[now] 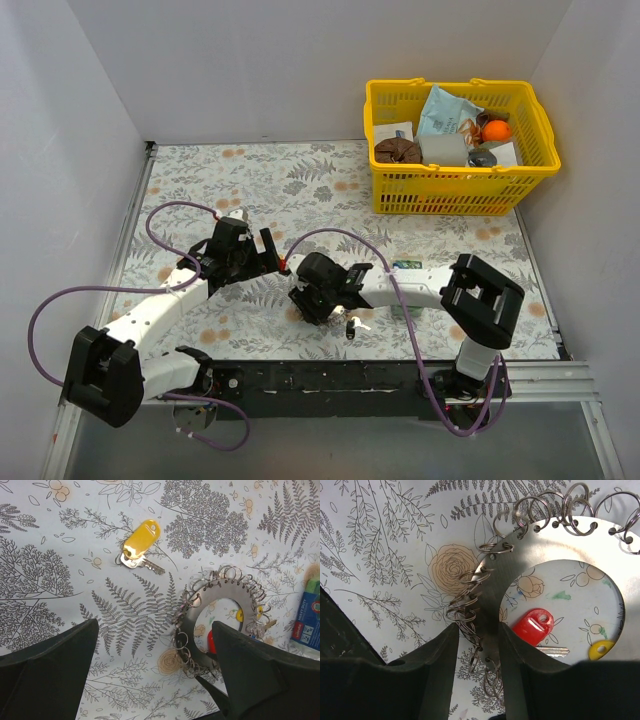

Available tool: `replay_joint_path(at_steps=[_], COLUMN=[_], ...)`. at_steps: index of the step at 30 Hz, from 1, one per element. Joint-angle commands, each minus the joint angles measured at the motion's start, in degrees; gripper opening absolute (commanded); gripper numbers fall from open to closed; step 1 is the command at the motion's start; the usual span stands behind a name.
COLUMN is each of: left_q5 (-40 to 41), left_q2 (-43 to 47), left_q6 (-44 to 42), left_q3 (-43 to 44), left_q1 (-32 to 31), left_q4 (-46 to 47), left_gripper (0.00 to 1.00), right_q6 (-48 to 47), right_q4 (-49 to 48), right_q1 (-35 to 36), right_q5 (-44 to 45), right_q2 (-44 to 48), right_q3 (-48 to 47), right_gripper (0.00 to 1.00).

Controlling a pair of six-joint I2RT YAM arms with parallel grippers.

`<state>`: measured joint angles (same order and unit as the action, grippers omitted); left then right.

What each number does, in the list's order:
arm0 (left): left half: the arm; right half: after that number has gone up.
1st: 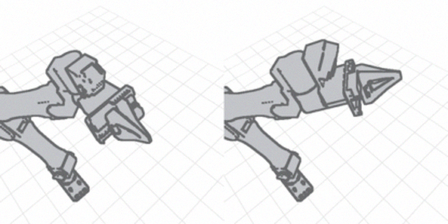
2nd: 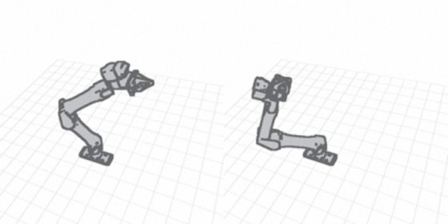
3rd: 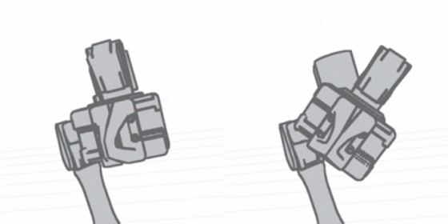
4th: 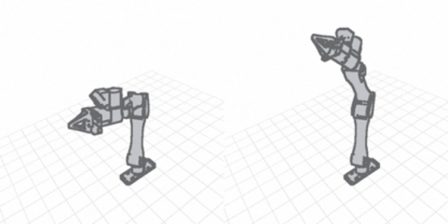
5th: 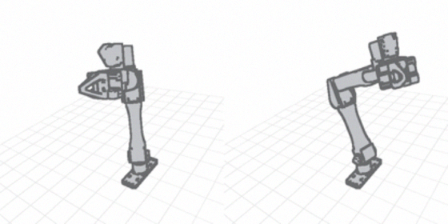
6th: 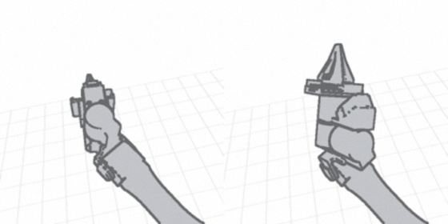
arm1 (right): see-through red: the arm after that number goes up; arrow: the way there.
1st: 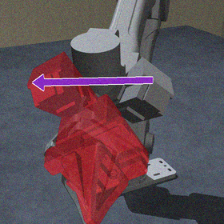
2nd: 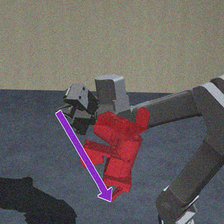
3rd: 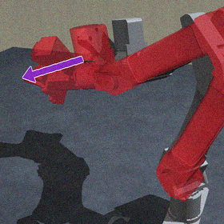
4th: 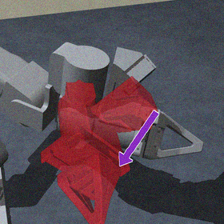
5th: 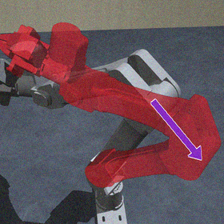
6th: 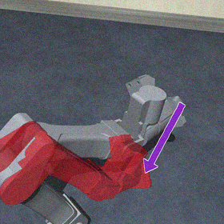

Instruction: Put the keys on the keyring

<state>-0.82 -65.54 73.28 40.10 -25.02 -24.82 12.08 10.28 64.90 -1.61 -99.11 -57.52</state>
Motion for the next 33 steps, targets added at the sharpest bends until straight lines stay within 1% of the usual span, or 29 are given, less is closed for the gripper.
replay_joint_path(at_steps=[1, 13, 14, 19, 23, 24, 29, 33], left_q5=[-1.9, -0.1, -0.1, 0.1, 0.1, 1.9, 3.5, 7.0], left_q2=[0.5, 1.4, 1.5, 1.5, 1.4, 1.5, 2.6, 5.1], left_q6=[1.1, 0.9, 0.9, 1.1, 1.3, 1.3, 1.9, 2.7], left_q3=[1.4, 1.6, 1.7, 1.4, 1.3, 1.2, 1.3, 1.4], left_q1=[-0.6, -0.6, -0.6, -0.6, -0.6, -0.6, -0.6, -0.6], left_q4=[2.8, 1.7, 1.7, 2.0, 1.9, 2.0, 1.2, 0.1], left_gripper=[0.98, 0.98, 0.98, 0.98, 0.98, 0.98, 0.98, 0.98], right_q6=[-1.5, -2.1, -5.8, -5.3, -4.8, -4.7, -4.3, -3.9], right_q4=[0.2, 1.0, 0.5, -1.6, -1.7, -1.7, -1.2, -1.7], right_q1=[1.5, 1.5, 1.5, 1.5, 1.5, 1.5, 1.5, 1.5], right_q5=[-1.6, -1.9, -5.9, -5.4, -5.6, -5.5, -3.8, -2.2], right_q2=[-3.2, -6.2, -6.3, -5.0, -5.0, -5.1, -4.9, -2.2], right_q3=[-0.7, -7.5, -7.8, -8.0, -10.5, -10.6, -10.3, -9.0], right_gripper=[0.45, 0.45, 0.02, 0.01, 0.01, 0.01, 0.01, 0.01])
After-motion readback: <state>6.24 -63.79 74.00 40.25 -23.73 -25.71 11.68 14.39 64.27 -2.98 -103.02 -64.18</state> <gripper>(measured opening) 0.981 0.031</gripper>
